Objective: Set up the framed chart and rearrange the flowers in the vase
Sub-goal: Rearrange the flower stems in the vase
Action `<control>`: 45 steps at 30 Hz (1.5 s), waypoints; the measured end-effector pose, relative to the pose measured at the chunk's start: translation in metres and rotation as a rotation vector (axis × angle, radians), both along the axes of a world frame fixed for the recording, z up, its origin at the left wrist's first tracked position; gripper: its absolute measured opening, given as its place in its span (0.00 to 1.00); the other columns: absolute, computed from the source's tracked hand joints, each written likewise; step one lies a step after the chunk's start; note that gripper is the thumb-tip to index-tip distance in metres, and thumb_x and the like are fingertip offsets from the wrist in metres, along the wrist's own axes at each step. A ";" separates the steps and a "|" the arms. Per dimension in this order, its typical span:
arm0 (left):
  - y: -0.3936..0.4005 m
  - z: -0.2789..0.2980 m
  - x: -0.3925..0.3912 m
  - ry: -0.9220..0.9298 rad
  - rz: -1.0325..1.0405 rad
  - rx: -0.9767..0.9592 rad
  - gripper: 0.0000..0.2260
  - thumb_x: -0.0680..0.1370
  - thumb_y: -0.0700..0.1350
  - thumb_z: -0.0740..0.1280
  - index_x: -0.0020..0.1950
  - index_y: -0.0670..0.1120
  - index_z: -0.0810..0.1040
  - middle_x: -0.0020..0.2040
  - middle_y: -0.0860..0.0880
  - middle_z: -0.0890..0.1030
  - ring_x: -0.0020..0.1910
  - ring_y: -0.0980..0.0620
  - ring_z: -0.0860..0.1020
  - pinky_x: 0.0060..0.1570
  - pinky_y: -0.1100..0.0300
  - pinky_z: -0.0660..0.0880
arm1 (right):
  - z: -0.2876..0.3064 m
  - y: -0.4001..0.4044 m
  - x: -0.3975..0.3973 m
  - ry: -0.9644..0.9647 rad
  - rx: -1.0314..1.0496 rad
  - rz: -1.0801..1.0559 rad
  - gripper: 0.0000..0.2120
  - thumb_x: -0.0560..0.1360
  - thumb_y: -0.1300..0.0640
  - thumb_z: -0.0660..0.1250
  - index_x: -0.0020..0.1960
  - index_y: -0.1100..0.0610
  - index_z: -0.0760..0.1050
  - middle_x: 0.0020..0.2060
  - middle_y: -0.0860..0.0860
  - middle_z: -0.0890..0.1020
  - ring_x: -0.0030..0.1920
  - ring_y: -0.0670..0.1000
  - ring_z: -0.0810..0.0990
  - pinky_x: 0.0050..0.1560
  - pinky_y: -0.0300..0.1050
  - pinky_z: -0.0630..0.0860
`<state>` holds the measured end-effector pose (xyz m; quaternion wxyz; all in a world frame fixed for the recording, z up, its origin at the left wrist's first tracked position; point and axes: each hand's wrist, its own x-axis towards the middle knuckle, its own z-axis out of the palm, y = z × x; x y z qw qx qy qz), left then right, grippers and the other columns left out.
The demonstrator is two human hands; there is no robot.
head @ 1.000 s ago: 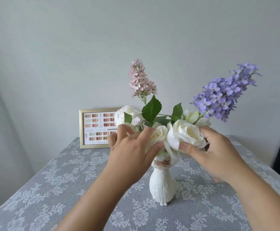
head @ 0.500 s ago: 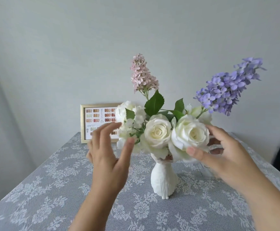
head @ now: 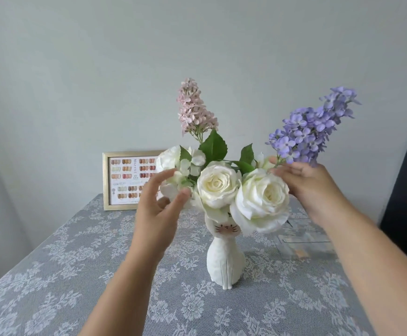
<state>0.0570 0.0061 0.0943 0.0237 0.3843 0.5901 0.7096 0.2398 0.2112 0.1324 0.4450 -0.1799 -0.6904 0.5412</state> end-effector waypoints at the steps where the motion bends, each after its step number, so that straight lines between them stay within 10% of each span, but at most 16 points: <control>1: 0.003 0.005 -0.002 0.002 0.003 -0.001 0.15 0.76 0.47 0.73 0.56 0.64 0.77 0.49 0.56 0.85 0.39 0.53 0.82 0.38 0.60 0.80 | 0.002 0.000 -0.003 0.002 0.022 -0.002 0.09 0.72 0.61 0.73 0.51 0.55 0.84 0.43 0.52 0.87 0.45 0.52 0.85 0.48 0.50 0.81; 5: 0.012 0.026 -0.009 0.074 -0.007 -0.006 0.10 0.77 0.45 0.72 0.49 0.62 0.81 0.48 0.44 0.85 0.38 0.51 0.83 0.37 0.52 0.78 | 0.017 -0.003 -0.009 -0.002 0.090 -0.066 0.04 0.69 0.56 0.76 0.43 0.53 0.85 0.44 0.59 0.86 0.48 0.62 0.84 0.52 0.62 0.80; 11: 0.016 0.051 -0.014 0.169 -0.004 0.020 0.08 0.77 0.41 0.71 0.45 0.56 0.82 0.41 0.48 0.86 0.30 0.58 0.80 0.25 0.66 0.73 | 0.049 -0.006 -0.021 -0.021 0.305 -0.037 0.05 0.73 0.59 0.73 0.41 0.50 0.83 0.35 0.52 0.86 0.32 0.47 0.84 0.34 0.39 0.81; 14: 0.021 0.057 -0.007 0.286 -0.028 -0.014 0.09 0.78 0.41 0.69 0.45 0.57 0.79 0.52 0.54 0.85 0.39 0.52 0.84 0.36 0.56 0.80 | 0.066 -0.009 -0.034 -0.067 0.367 -0.008 0.03 0.73 0.58 0.73 0.42 0.50 0.83 0.33 0.48 0.85 0.30 0.46 0.82 0.35 0.38 0.81; 19: 0.024 0.051 0.001 0.483 -0.051 -0.095 0.10 0.79 0.40 0.67 0.47 0.57 0.76 0.60 0.60 0.80 0.42 0.58 0.78 0.35 0.69 0.70 | 0.078 -0.011 -0.048 -0.181 0.476 0.015 0.05 0.72 0.54 0.73 0.39 0.54 0.83 0.27 0.48 0.84 0.28 0.44 0.81 0.36 0.39 0.81; 26: 0.017 0.046 0.007 0.490 -0.062 -0.081 0.03 0.78 0.50 0.66 0.49 0.58 0.73 0.45 0.51 0.82 0.32 0.40 0.79 0.29 0.43 0.77 | 0.067 -0.011 -0.048 -0.263 0.471 0.027 0.04 0.72 0.53 0.74 0.39 0.51 0.84 0.30 0.48 0.85 0.30 0.44 0.82 0.36 0.36 0.79; 29: 0.017 0.044 0.010 0.470 -0.074 -0.098 0.09 0.76 0.55 0.66 0.55 0.60 0.71 0.44 0.49 0.81 0.31 0.47 0.78 0.28 0.52 0.73 | 0.059 -0.009 -0.046 -0.340 0.531 0.024 0.02 0.71 0.55 0.74 0.43 0.53 0.85 0.36 0.46 0.86 0.39 0.45 0.82 0.44 0.38 0.76; 31: 0.018 0.044 0.012 0.533 -0.074 -0.131 0.13 0.77 0.57 0.66 0.60 0.60 0.70 0.50 0.55 0.77 0.37 0.60 0.77 0.35 0.63 0.72 | 0.056 -0.007 -0.044 -0.347 0.527 0.039 0.05 0.71 0.56 0.74 0.47 0.54 0.85 0.39 0.47 0.86 0.41 0.45 0.82 0.46 0.38 0.76; 36: 0.022 0.047 0.012 0.543 -0.137 -0.200 0.17 0.77 0.57 0.64 0.64 0.54 0.77 0.63 0.57 0.72 0.67 0.63 0.70 0.68 0.56 0.69 | 0.050 -0.008 -0.044 -0.399 0.538 0.112 0.07 0.71 0.59 0.74 0.45 0.47 0.84 0.40 0.48 0.86 0.36 0.37 0.79 0.41 0.32 0.74; 45: 0.012 0.038 0.017 0.467 -0.292 -0.184 0.12 0.71 0.58 0.69 0.45 0.51 0.84 0.65 0.52 0.70 0.70 0.58 0.67 0.56 0.67 0.75 | 0.042 -0.003 -0.039 -0.423 0.422 0.052 0.09 0.69 0.57 0.76 0.40 0.63 0.84 0.29 0.50 0.84 0.32 0.39 0.75 0.38 0.37 0.69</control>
